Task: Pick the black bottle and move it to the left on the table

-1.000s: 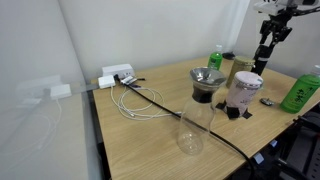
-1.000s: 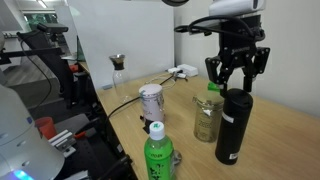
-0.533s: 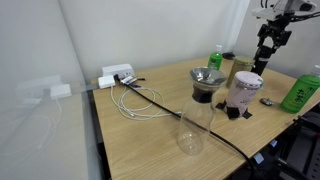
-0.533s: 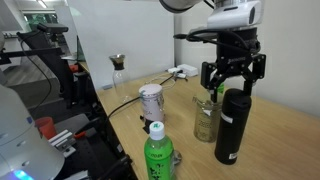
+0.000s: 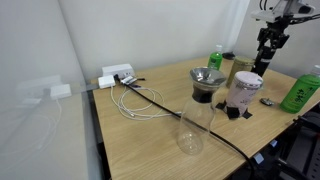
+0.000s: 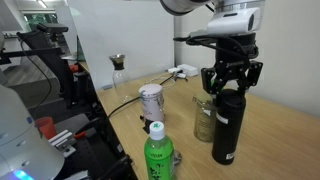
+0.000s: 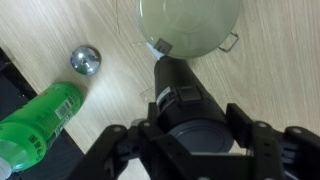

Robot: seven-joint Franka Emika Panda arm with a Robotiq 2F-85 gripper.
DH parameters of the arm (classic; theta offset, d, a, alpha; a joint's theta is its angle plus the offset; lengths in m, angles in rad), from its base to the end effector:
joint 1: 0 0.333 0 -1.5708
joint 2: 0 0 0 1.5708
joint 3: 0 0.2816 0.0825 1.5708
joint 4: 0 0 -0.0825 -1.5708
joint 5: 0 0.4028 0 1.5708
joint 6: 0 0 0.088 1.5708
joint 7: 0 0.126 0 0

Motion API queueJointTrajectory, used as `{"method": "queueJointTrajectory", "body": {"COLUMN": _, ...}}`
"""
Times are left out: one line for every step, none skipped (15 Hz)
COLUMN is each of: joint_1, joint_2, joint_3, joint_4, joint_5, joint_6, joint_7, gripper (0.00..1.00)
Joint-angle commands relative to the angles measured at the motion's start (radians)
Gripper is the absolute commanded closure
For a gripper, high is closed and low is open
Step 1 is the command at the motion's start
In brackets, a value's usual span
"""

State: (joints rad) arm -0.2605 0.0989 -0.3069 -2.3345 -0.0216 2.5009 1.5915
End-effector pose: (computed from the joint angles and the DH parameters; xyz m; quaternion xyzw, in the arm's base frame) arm 0.4469 -0.2875 0.2355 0.4799 -0.8763 0.0419 0.0013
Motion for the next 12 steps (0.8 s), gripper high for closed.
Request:
{"method": "queueJointTrajectory", "body": {"joint_1": -0.002, "joint_2": 0.007, "joint_3": 0.001, "joint_4": 0.003, "joint_5": 0.029, "joint_6": -0.006, "joint_7": -0.040, "gripper": 0.56}}
{"method": "queueJointTrajectory", "body": {"joint_1": -0.002, "joint_2": 0.007, "joint_3": 0.001, "joint_4": 0.003, "joint_5": 0.029, "joint_6": -0.008, "joint_7": -0.044, "gripper": 0.56}}
{"method": "queueJointTrajectory", "body": {"joint_1": -0.002, "joint_2": 0.006, "joint_3": 0.001, "joint_4": 0.003, "joint_5": 0.031, "joint_6": -0.013, "joint_7": -0.049, "gripper": 0.56}}
{"method": "queueJointTrajectory", "body": {"joint_1": -0.002, "joint_2": 0.004, "joint_3": 0.002, "joint_4": 0.003, "joint_5": 0.034, "joint_6": -0.021, "joint_7": -0.056, "gripper": 0.56}}
{"method": "queueJointTrajectory", "body": {"joint_1": -0.003, "joint_2": 0.002, "joint_3": 0.002, "joint_4": 0.004, "joint_5": 0.035, "joint_6": -0.031, "joint_7": -0.066, "gripper": 0.56}}
{"method": "queueJointTrajectory", "body": {"joint_1": -0.003, "joint_2": 0.003, "joint_3": 0.002, "joint_4": 0.005, "joint_5": 0.037, "joint_6": -0.038, "joint_7": -0.075, "gripper": 0.56}}
{"method": "queueJointTrajectory", "body": {"joint_1": -0.004, "joint_2": 0.004, "joint_3": 0.002, "joint_4": 0.005, "joint_5": 0.040, "joint_6": -0.040, "joint_7": -0.085, "gripper": 0.56}}
{"method": "queueJointTrajectory", "body": {"joint_1": -0.004, "joint_2": 0.006, "joint_3": 0.002, "joint_4": 0.006, "joint_5": 0.042, "joint_6": -0.043, "joint_7": -0.094, "gripper": 0.56}}
{"method": "queueJointTrajectory", "body": {"joint_1": -0.004, "joint_2": 0.006, "joint_3": 0.002, "joint_4": 0.005, "joint_5": 0.046, "joint_6": -0.043, "joint_7": -0.102, "gripper": 0.56}}
{"method": "queueJointTrajectory", "body": {"joint_1": -0.005, "joint_2": 0.005, "joint_3": 0.002, "joint_4": 0.006, "joint_5": 0.049, "joint_6": -0.044, "joint_7": -0.110, "gripper": 0.56}}
{"method": "queueJointTrajectory", "body": {"joint_1": -0.005, "joint_2": 0.004, "joint_3": 0.001, "joint_4": 0.006, "joint_5": 0.050, "joint_6": -0.046, "joint_7": -0.115, "gripper": 0.56}}
{"method": "queueJointTrajectory", "body": {"joint_1": -0.005, "joint_2": 0.002, "joint_3": 0.001, "joint_4": 0.008, "joint_5": 0.053, "joint_6": -0.050, "joint_7": -0.121, "gripper": 0.56}}
